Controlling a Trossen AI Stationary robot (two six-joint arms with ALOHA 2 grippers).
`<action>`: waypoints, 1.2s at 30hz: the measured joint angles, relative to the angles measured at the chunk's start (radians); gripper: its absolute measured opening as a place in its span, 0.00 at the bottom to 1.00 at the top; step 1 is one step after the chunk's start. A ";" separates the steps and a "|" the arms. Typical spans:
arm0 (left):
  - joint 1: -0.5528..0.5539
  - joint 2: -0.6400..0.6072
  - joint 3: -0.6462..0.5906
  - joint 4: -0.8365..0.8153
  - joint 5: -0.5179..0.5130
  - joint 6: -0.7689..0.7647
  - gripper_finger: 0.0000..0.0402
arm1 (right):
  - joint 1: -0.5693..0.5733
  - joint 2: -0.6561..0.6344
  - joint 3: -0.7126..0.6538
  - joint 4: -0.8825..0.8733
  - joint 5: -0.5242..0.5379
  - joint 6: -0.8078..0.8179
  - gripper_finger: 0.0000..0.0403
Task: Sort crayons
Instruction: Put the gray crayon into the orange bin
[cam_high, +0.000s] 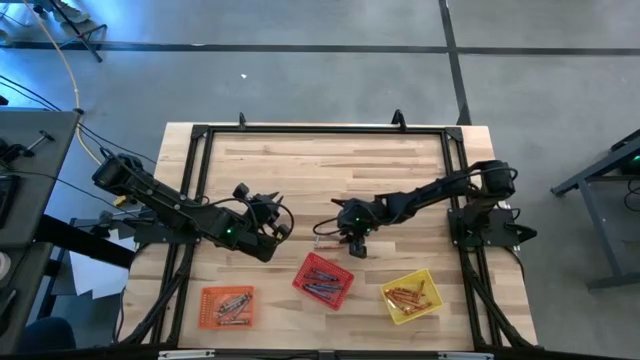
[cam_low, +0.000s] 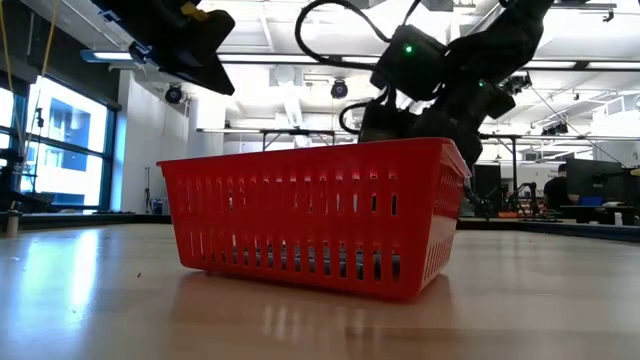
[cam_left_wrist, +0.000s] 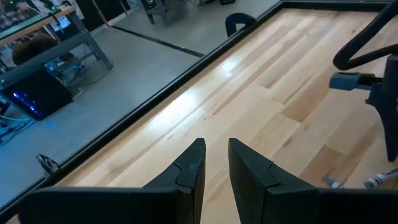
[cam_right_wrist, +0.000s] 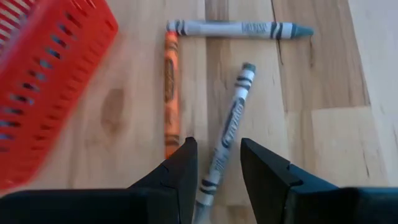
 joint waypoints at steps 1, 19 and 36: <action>0.000 0.000 0.000 0.000 0.003 0.008 0.15 | 0.000 0.006 0.002 -0.005 0.006 -0.007 0.29; -0.001 0.000 0.000 -0.001 0.014 0.008 0.15 | 0.002 0.031 0.008 -0.026 0.110 -0.176 0.12; -0.001 0.000 0.000 0.008 0.013 -0.002 0.15 | -0.006 -0.068 -0.001 -0.073 0.086 -0.176 0.01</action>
